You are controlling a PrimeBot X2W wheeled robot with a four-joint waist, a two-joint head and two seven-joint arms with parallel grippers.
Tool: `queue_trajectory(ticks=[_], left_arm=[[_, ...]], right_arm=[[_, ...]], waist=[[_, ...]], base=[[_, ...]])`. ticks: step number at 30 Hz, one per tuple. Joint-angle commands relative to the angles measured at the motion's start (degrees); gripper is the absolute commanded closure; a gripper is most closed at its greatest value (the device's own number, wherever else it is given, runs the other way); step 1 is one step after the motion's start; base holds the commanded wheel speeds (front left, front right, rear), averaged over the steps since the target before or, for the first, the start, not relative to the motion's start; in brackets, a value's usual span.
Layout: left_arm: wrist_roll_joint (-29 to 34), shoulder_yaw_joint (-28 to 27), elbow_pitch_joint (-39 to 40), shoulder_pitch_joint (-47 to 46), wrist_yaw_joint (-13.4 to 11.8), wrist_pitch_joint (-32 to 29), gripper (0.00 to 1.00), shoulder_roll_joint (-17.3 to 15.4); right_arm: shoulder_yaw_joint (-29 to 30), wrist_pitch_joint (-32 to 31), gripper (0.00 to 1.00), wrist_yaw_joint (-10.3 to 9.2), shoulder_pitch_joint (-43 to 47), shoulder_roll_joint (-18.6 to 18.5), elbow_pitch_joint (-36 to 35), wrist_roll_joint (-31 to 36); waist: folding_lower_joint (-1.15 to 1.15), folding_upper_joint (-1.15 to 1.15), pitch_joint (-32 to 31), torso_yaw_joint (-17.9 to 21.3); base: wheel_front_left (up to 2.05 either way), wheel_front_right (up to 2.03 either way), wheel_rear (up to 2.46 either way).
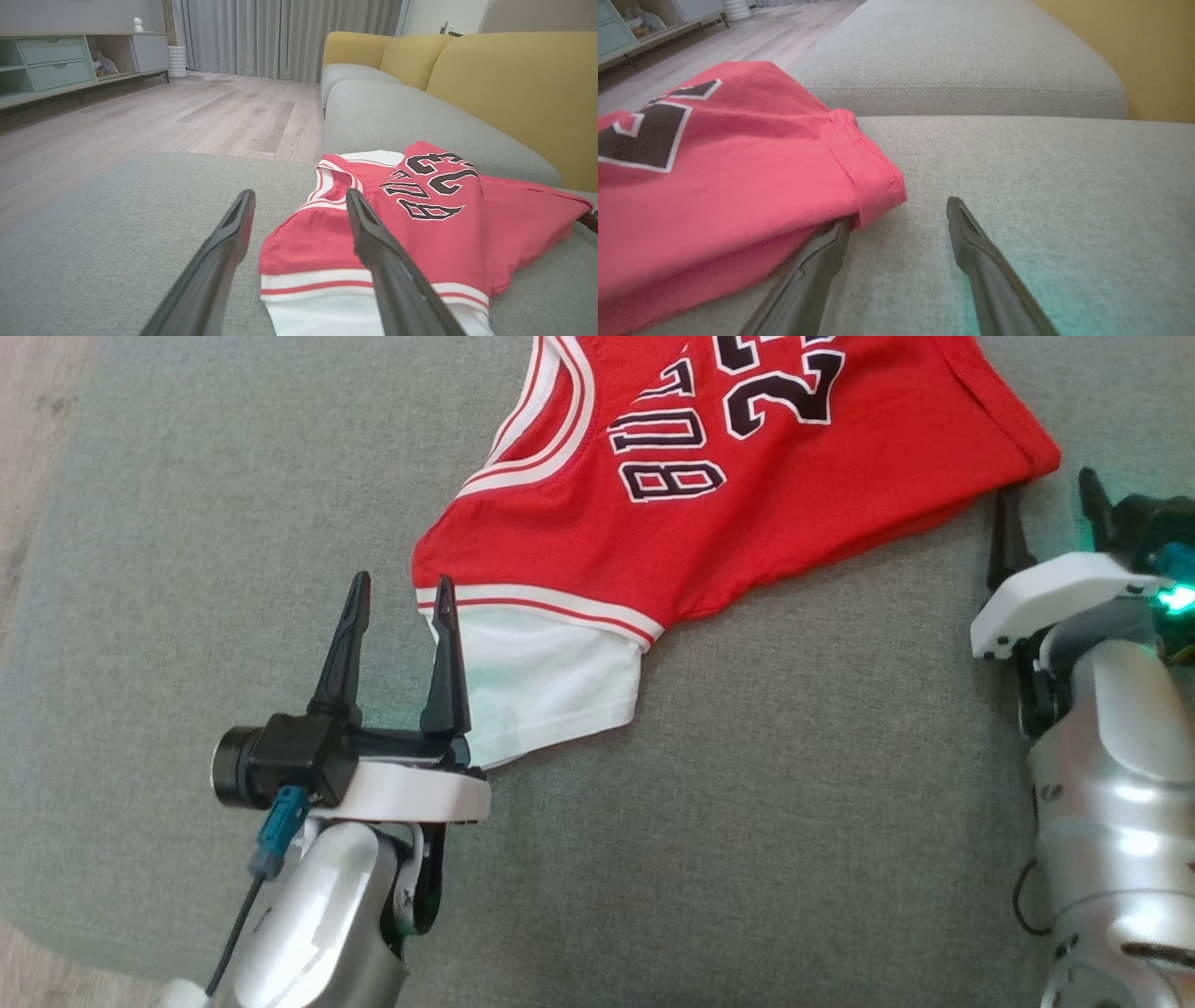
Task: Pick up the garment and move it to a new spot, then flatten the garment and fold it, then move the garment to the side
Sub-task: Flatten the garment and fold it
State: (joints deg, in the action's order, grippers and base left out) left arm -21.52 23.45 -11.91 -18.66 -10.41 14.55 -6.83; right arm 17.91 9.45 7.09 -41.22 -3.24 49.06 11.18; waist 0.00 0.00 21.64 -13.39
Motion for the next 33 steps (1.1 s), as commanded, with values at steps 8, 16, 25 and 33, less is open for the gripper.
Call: queue_trajectory(ticks=[8,16,25,33], left_arm=[[1.6,-3.9,0.6,-1.7,1.3,0.4,0.00,0.0],[2.5,-4.9,0.0,-1.6,1.9,0.4,0.00,0.5],[3.3,-5.9,-0.9,0.0,2.6,0.4,0.00,0.9],[3.4,-6.1,-1.9,3.4,2.9,0.4,0.00,1.9]], right_arm=[[0.7,3.7,0.00,0.40,-4.1,0.4,3.3,1.6],[-0.3,5.2,1.00,0.40,-5.0,0.4,4.7,1.6],[-2.9,5.0,1.00,0.40,-0.8,0.4,2.5,4.5],[-7.1,-3.3,1.00,0.40,5.7,0.4,-4.0,8.1]], waist=[[0.00,0.00,0.2,0.2],[0.00,0.00,-0.2,1.0],[0.00,0.00,-4.9,3.9],[0.00,0.00,-11.8,6.6]], base=[[0.00,0.00,0.00],[0.00,0.00,0.00],[0.00,0.00,0.00],[0.00,0.00,0.00]])
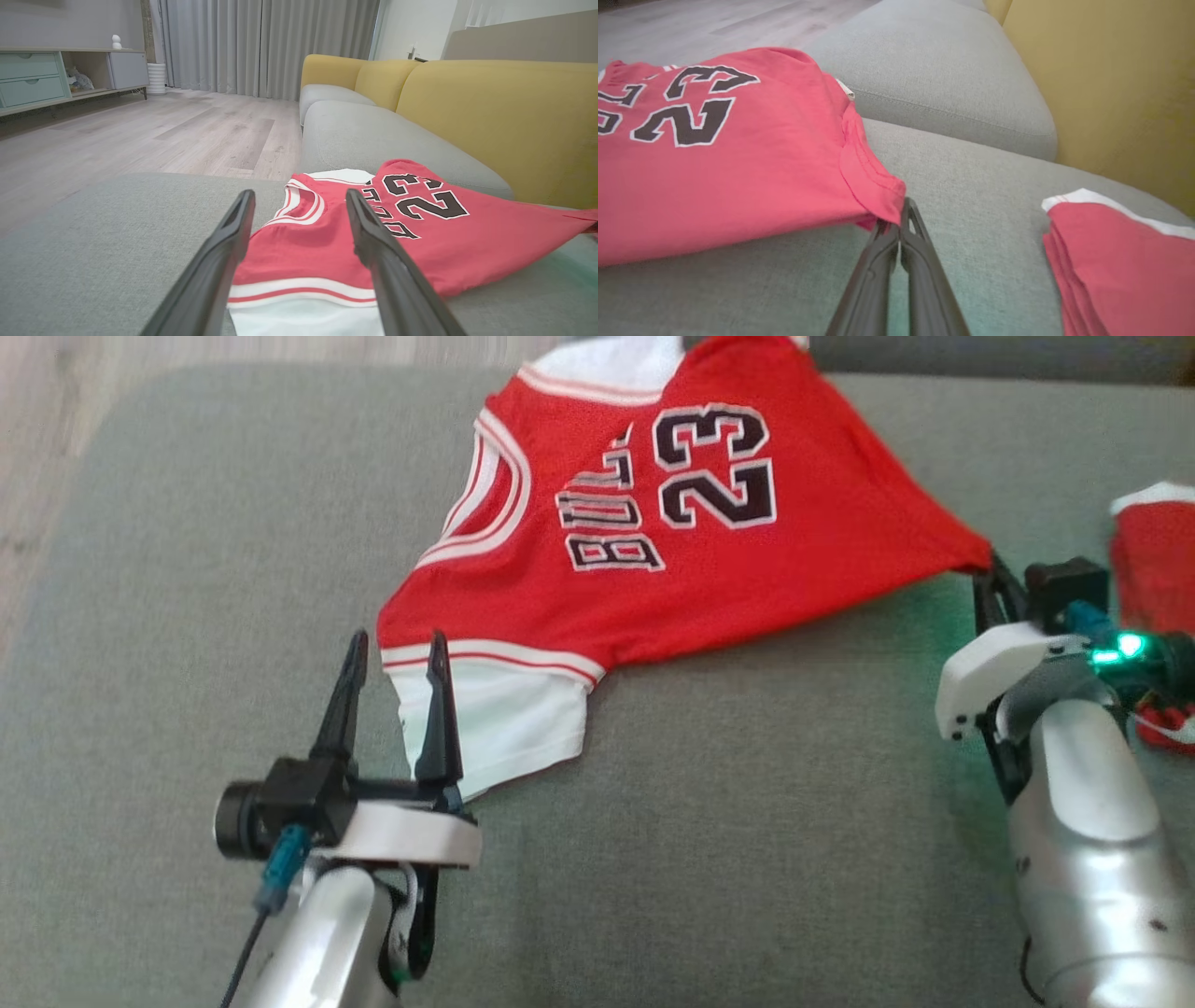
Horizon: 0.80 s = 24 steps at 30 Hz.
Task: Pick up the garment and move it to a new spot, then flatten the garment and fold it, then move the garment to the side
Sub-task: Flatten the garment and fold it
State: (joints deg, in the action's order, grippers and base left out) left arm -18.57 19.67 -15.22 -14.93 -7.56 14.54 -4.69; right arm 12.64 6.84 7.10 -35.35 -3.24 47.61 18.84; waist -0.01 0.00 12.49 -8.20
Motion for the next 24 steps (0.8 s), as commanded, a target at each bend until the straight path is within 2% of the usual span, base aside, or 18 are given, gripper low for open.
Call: queue_trajectory(ticks=[1,6,10,16,20,24], left_arm=[[0.5,-2.3,1.3,0.1,0.0,0.5,0.00,-0.1],[0.4,-2.5,1.1,2.7,-0.1,0.5,0.00,0.4],[0.5,-2.4,1.3,4.3,-0.1,0.5,0.00,0.7],[0.5,-1.9,2.0,4.9,-0.2,0.5,0.00,1.1],[0.6,-1.4,2.3,4.6,-0.1,0.5,0.00,1.3],[0.9,-1.0,2.2,3.8,0.2,0.5,0.00,1.4]], right_arm=[[-2.5,-2.1,1.00,0.39,0.8,0.4,-3.8,0.7],[-6.5,-10.0,1.00,0.39,6.5,-0.2,-11.0,-1.1],[-10.1,-17.5,1.00,0.39,12.4,-2.7,-19.1,-4.9],[-9.0,-29.6,1.00,0.39,22.4,-7.6,-34.0,-10.5],[-8.6,-34.3,1.00,0.39,27.3,-7.4,-42.5,-14.5],[-9.3,-36.0,1.00,0.39,28.8,-6.8,-45.8,-16.9]], waist=[[0.01,0.00,-3.4,1.7],[0.01,0.00,-7.6,3.4],[0.01,0.00,-9.8,4.7],[0.01,0.00,-10.7,5.6],[0.01,0.00,-9.6,5.8],[0.01,0.00,-8.3,5.5]], base=[[0.00,0.00,0.00],[0.00,0.00,0.00],[0.00,0.00,0.00],[0.00,0.00,0.00],[0.00,0.00,0.00],[0.00,0.00,0.00]])
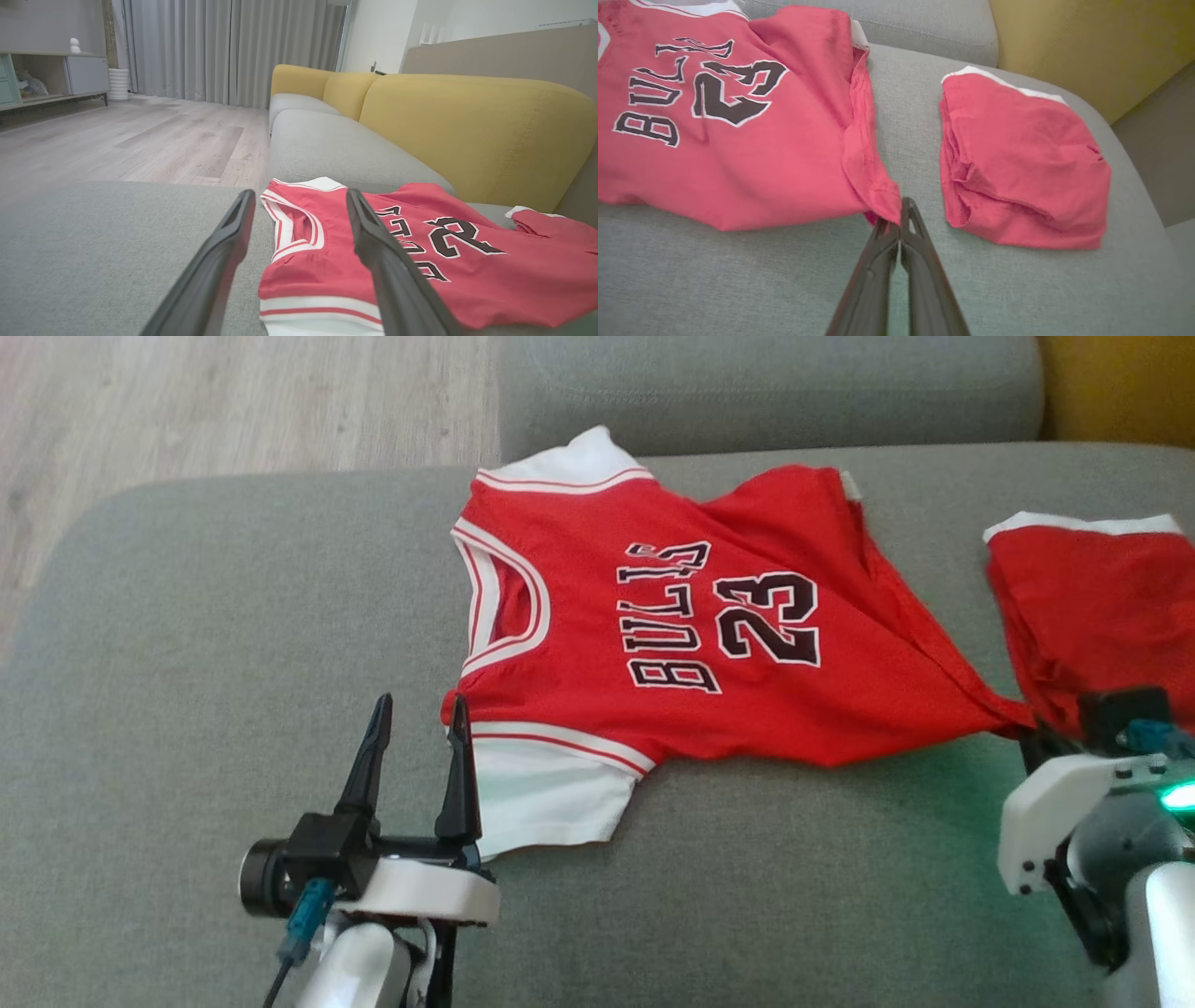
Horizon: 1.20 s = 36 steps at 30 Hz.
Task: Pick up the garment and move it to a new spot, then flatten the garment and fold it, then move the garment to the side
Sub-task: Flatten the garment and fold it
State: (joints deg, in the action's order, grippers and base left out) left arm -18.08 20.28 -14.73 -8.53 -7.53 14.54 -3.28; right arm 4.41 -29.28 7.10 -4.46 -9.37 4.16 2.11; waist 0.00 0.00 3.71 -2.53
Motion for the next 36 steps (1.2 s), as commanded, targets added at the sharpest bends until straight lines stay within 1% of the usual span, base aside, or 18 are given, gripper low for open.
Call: queue_trajectory(ticks=[1,3,5,8,10,13,16,21,22,23,24,30,34,36], left_arm=[[0.5,-1.5,1.7,-2.9,0.2,0.5,0.00,0.0],[0.7,-1.5,1.5,-3.6,0.4,0.5,0.00,0.0],[0.8,-1.5,1.3,-4.2,0.6,0.5,0.00,-0.1],[1.1,-1.3,1.1,-5.1,0.9,0.5,0.00,-0.1],[1.2,-1.0,1.0,-5.7,1.1,0.5,0.00,0.0],[1.4,-0.5,0.7,-6.5,1.5,0.5,0.00,0.0],[1.4,-0.1,0.3,-7.3,1.7,0.5,0.00,0.0],[1.4,0.0,0.1,-8.0,1.7,0.5,0.00,0.0],[1.4,-0.1,0.1,-8.1,1.6,0.5,0.00,-0.1],[1.4,-0.1,0.1,-8.1,1.6,0.5,0.00,-0.1],[1.4,-0.2,0.0,-8.1,1.6,0.5,0.00,-0.2],[1.3,-0.5,0.0,-7.8,1.3,0.5,0.00,-0.4],[1.2,-0.8,-0.2,-7.8,1.2,0.5,0.00,-0.6],[1.0,-1.0,-0.2,-7.7,1.1,0.5,0.00,-0.8]], right_arm=[[-1.2,-0.1,1.00,0.39,-2.1,-0.2,-2.9,-1.1],[-1.9,-0.4,1.00,0.39,-2.7,-0.2,-3.2,-2.0],[-1.3,-0.2,1.00,0.39,-4.4,1.2,-2.7,-3.9],[-0.3,0.0,1.00,0.39,-7.7,2.4,-0.3,-5.4],[0.4,0.7,1.00,0.39,-10.3,2.5,2.4,-4.7],[3.2,1.9,1.00,0.39,-13.9,2.5,7.6,-1.7],[7.2,2.6,1.00,0.39,-16.8,2.2,13.0,4.0],[14.0,3.8,1.00,0.39,-20.2,3.3,19.1,10.7],[14.8,4.1,0.96,0.39,-20.7,3.6,20.0,11.6],[15.3,4.7,0.47,0.39,-21.2,3.8,20.8,12.2],[16.0,5.4,0.00,0.39,-21.8,4.0,21.5,12.7],[17.6,9.4,0.00,0.39,-24.3,4.8,24.5,15.3],[18.1,12.6,0.00,0.39,-25.1,5.2,23.9,16.0],[18.1,14.1,0.00,0.39,-25.1,5.5,22.3,15.6]], waist=[[0.00,0.00,1.0,-0.3],[0.00,0.00,1.9,-0.7],[0.00,0.00,2.9,-1.0],[0.00,0.00,4.4,-1.7],[0.00,0.00,5.3,-2.3],[0.00,0.00,6.5,-3.3],[0.00,0.00,7.1,-4.2],[0.00,0.00,7.9,-5.2],[0.00,0.00,8.1,-5.2],[0.00,0.00,8.2,-5.2],[0.00,0.00,8.3,-5.2],[0.00,0.00,8.4,-4.3],[0.00,0.00,7.7,-3.2],[0.00,0.00,7.0,-2.3]], base=[[0.00,0.00,0.00],[0.00,0.00,0.00],[0.00,0.00,0.00],[0.00,0.00,0.00],[0.00,0.00,0.00],[0.00,0.00,0.00],[0.00,0.00,0.00],[0.00,0.00,0.00],[0.00,0.00,0.00],[0.00,0.00,0.00],[0.00,0.00,0.00],[0.00,0.00,0.00],[0.00,0.00,0.00],[0.00,0.00,0.00]])
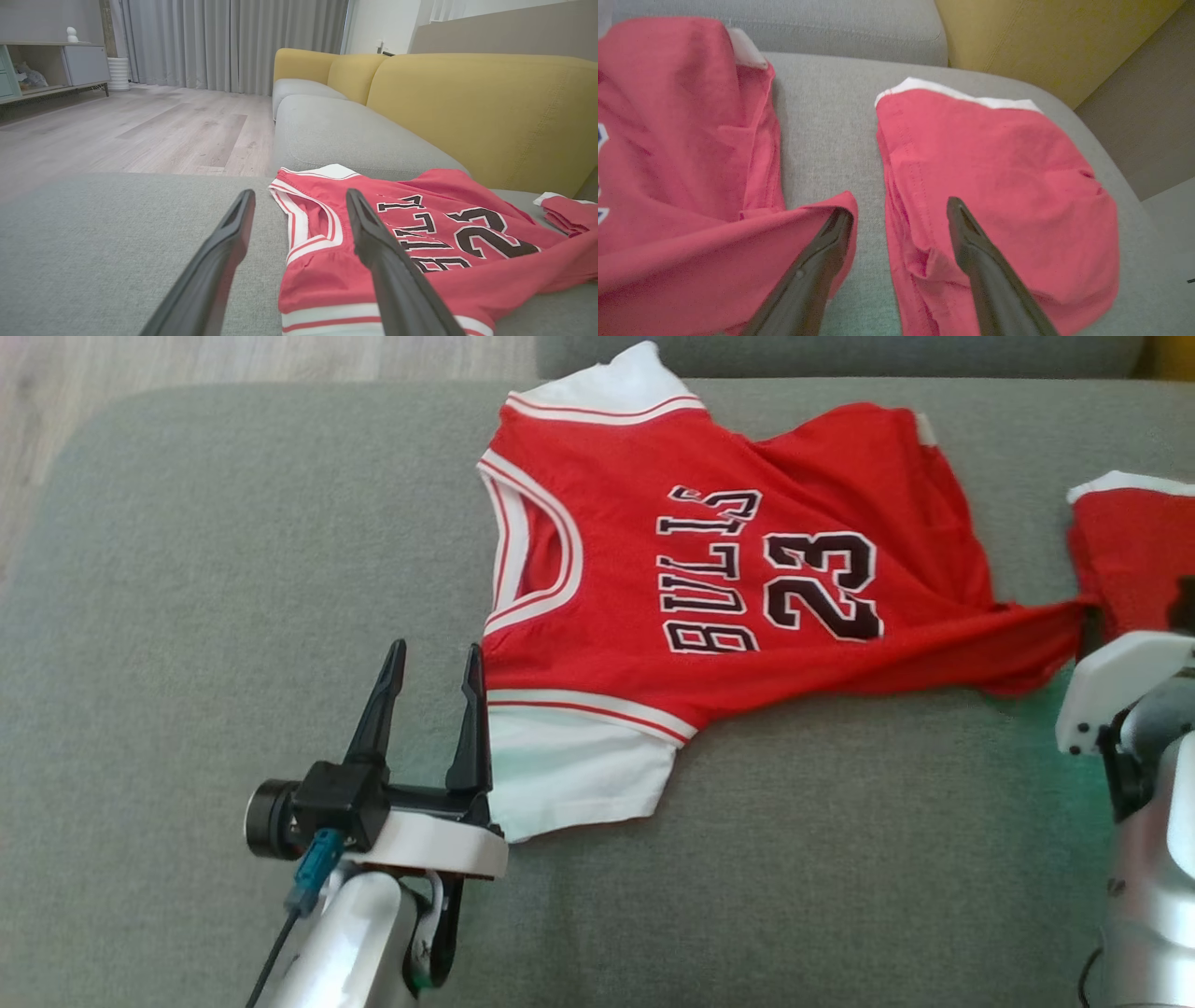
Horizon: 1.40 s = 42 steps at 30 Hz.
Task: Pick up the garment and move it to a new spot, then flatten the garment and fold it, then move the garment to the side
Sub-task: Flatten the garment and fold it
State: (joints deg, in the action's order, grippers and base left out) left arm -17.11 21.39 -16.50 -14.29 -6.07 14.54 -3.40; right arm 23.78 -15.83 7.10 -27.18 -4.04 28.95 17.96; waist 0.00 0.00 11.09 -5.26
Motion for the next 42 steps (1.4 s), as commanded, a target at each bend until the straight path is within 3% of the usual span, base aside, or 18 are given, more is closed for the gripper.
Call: queue_trajectory(ticks=[1,9,16,22,27,35,42], left_arm=[[0.1,-2.2,1.5,-1.9,-0.3,0.5,0.00,-0.7],[-0.2,-2.7,1.8,-0.7,-0.8,0.5,0.00,-1.2],[-0.4,-2.6,2.2,-0.1,-1.1,0.5,0.00,-1.5],[-0.7,-2.3,2.0,0.1,-1.2,0.5,0.00,-1.4],[-0.9,-2.3,2.2,0.5,-1.5,0.5,0.00,-1.4],[-1.0,-2.4,2.6,1.2,-1.6,0.5,0.00,-1.4],[-1.3,-2.2,2.5,1.7,-1.6,0.3,0.00,-1.8]], right_arm=[[-1.3,1.1,0.00,0.39,-2.3,0.2,-3.2,-0.6],[-1.6,2.7,0.00,0.39,0.0,0.9,-9.8,-3.6],[-6.5,-1.9,0.00,0.39,3.0,1.0,-10.4,-6.4],[-12.4,-8.7,0.00,0.39,6.6,-2.1,-8.2,-9.6],[-13.6,-10.4,0.00,0.39,8.7,-5.1,-11.3,-12.8],[-13.2,-4.4,0.00,0.39,12.4,-3.6,-22.6,-18.2],[-14.7,9.0,0.00,0.39,18.5,0.8,-29.6,-24.3]], waist=[[0.00,0.00,-0.7,0.7],[0.00,0.00,-3.0,3.0],[0.00,0.00,-4.0,4.5],[0.00,0.00,-5.0,4.6],[0.00,0.00,-5.5,4.6],[0.00,0.00,-6.1,5.2],[0.00,0.00,-5.8,5.8]], base=[[0.00,0.00,0.00],[0.00,0.00,0.00],[0.00,0.00,0.00],[0.00,0.00,0.00],[0.00,0.00,0.00],[0.00,0.00,0.00],[0.00,0.00,0.00]])
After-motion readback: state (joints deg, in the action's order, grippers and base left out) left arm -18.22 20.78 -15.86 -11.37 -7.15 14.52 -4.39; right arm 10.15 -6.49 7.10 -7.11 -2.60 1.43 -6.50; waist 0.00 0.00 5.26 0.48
